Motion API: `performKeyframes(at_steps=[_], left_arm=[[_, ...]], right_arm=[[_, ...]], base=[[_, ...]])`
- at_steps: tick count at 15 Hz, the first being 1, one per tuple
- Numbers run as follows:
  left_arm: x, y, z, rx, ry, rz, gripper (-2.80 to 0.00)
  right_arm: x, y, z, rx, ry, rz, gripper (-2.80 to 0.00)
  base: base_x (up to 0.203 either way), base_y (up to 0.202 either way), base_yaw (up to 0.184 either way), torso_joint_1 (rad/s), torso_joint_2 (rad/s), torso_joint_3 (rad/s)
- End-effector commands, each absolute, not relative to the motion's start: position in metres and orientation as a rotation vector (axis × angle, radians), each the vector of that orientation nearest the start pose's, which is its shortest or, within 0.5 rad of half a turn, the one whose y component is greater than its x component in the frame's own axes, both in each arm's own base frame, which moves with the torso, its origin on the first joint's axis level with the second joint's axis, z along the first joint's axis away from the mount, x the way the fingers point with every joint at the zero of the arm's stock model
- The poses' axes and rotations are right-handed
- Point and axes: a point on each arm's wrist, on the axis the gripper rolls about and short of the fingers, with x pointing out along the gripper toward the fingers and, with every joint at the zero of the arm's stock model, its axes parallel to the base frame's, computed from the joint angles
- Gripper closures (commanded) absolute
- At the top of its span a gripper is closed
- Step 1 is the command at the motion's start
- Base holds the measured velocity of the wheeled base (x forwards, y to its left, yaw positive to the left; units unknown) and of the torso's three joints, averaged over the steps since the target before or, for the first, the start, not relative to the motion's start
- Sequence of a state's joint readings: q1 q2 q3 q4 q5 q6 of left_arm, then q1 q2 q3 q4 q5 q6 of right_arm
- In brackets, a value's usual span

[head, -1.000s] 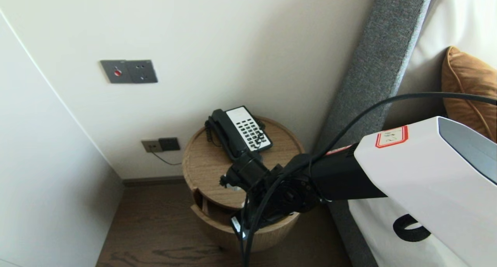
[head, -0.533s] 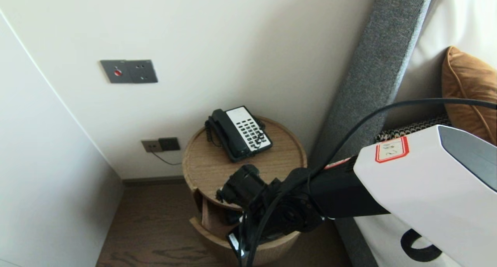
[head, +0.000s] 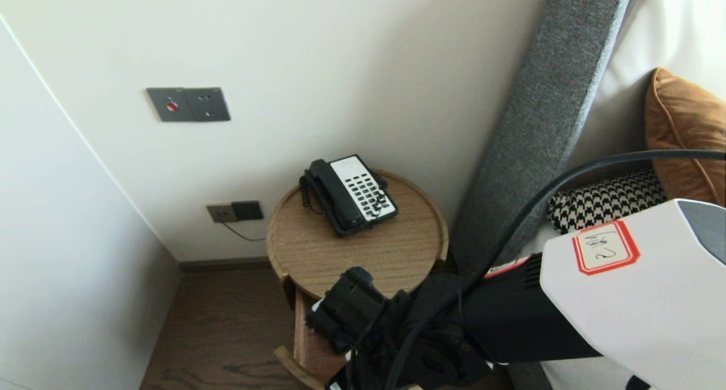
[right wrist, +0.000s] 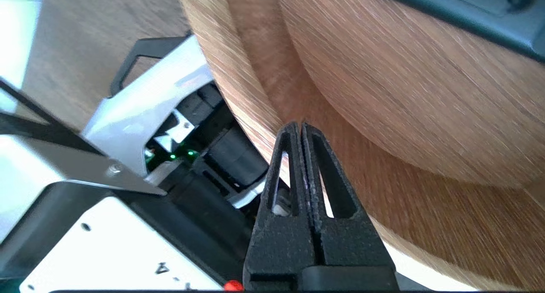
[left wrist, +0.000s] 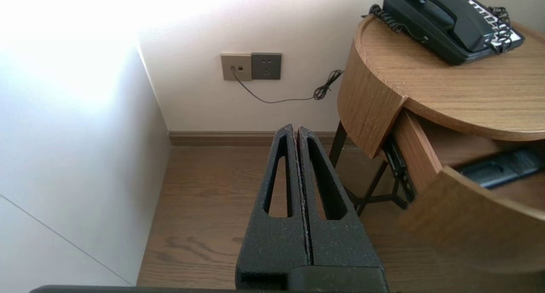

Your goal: Open the nightstand drawer

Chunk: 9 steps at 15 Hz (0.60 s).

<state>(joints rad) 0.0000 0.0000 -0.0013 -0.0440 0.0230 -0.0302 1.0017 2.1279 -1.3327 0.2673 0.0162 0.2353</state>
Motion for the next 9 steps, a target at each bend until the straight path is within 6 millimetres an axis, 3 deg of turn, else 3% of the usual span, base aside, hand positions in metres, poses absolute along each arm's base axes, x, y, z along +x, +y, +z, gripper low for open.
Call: performKeyframes(at_steps=[1, 9], left_arm=[[-0.0229, 0.0005, 0.0802, -0.031, -0.045, 0.023, 0.0], [-0.0231, 0.0005, 0.0807, -0.031, -0.047, 0.023, 0.0]], right_arm=[[0.2008, 0.3235, 0.0909, -0.322, 1.071, 0.803, 0.0], [0.1974, 0.3164, 0.0939, -0.314, 1.078, 0.809, 0.0]], base=[[0.0, 0.0, 0.0, 0.0, 0.0, 0.0], [0.0, 0.0, 0.0, 0.0, 0.0, 0.0]])
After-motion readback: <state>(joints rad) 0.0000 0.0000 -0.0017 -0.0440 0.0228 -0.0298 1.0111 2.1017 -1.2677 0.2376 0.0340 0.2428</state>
